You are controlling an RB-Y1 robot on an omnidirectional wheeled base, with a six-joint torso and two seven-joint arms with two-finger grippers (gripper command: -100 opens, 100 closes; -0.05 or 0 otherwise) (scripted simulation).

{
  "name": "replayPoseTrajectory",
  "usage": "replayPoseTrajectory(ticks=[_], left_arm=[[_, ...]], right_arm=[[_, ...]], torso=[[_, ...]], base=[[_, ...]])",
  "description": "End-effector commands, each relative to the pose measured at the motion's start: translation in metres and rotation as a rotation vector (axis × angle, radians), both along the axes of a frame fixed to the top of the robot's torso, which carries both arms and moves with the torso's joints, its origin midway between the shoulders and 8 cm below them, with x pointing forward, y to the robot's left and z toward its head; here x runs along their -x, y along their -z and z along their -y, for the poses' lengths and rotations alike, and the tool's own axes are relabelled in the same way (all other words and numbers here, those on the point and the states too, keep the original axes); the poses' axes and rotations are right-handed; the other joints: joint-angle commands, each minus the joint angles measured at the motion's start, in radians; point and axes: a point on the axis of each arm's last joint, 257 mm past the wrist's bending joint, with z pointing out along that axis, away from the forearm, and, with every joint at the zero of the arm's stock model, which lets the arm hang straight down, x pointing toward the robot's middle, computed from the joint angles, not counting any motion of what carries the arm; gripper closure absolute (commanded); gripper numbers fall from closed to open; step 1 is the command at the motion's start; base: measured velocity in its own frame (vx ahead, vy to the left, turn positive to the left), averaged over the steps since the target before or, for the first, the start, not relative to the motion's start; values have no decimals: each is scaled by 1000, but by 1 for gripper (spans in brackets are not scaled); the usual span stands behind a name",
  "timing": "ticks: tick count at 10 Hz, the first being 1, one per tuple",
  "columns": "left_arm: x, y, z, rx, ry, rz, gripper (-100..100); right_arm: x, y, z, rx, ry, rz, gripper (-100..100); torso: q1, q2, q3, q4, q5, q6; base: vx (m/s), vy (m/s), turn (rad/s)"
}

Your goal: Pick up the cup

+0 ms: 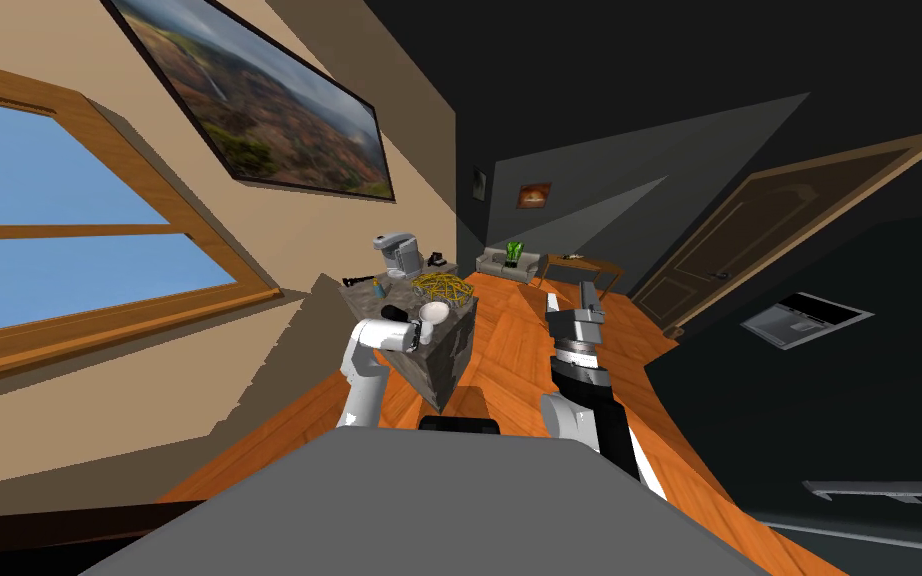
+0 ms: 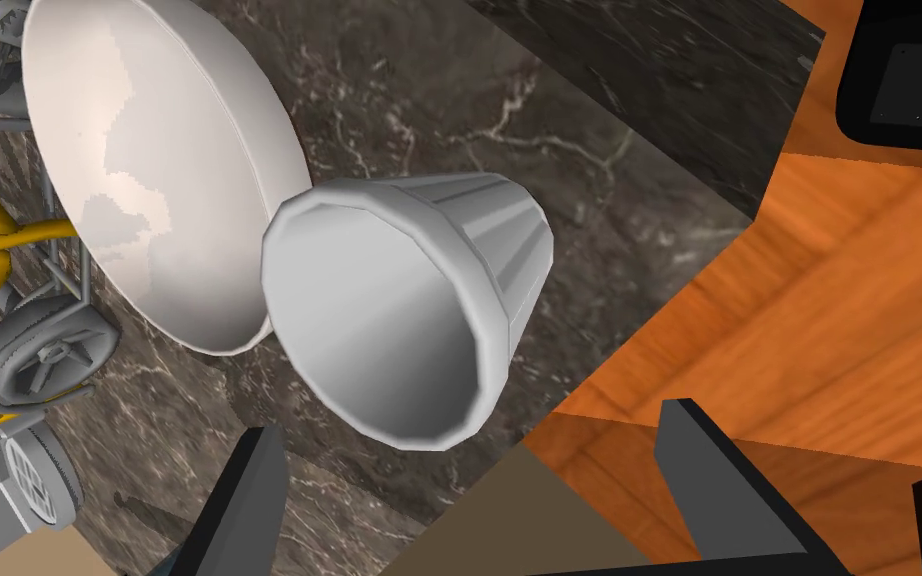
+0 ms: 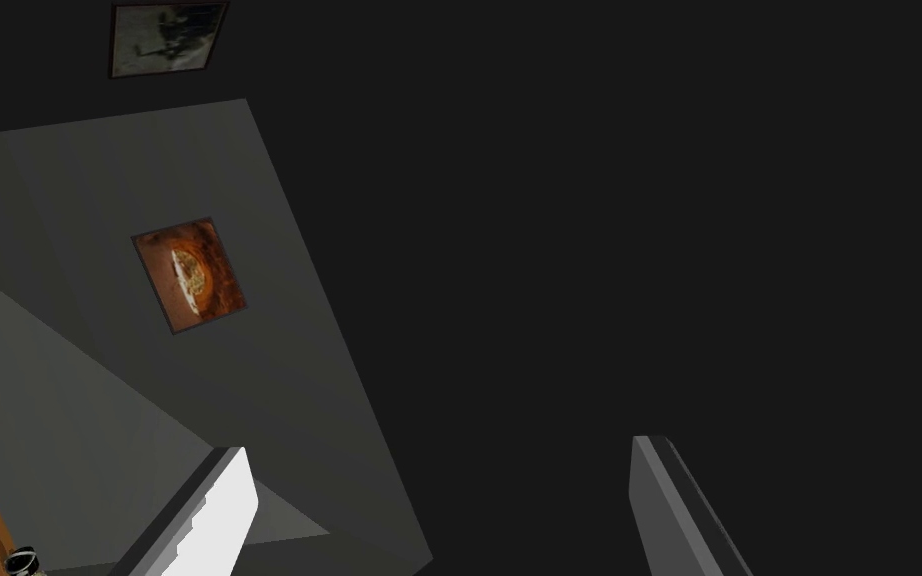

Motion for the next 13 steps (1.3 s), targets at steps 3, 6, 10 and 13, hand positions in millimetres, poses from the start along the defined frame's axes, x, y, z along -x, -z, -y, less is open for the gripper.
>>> replayPoseTrajectory(ticks=[3,6,10,13], left_arm=[[-9,13,0,0,2,0,-100],[-11,16,0,0,3,0,100],[-11,16,0,0,2,-1,100],[-24,2,-16,-54,23,28,-100]], right_arm=[[0,0,0,0,0,0,0],[0,0,0,0,0,0,0],[0,0,0,0,0,0,0],[0,0,0,0,0,0,0]], torso=[[0,-1,0,0,0,0],[0,0,0,0,0,0],[0,-2,-1,0,0,1],[1,-2,-1,0,0,1]], base=[[11,0,6],[3,0,2],[0,0,0],[-9,4,-3]])
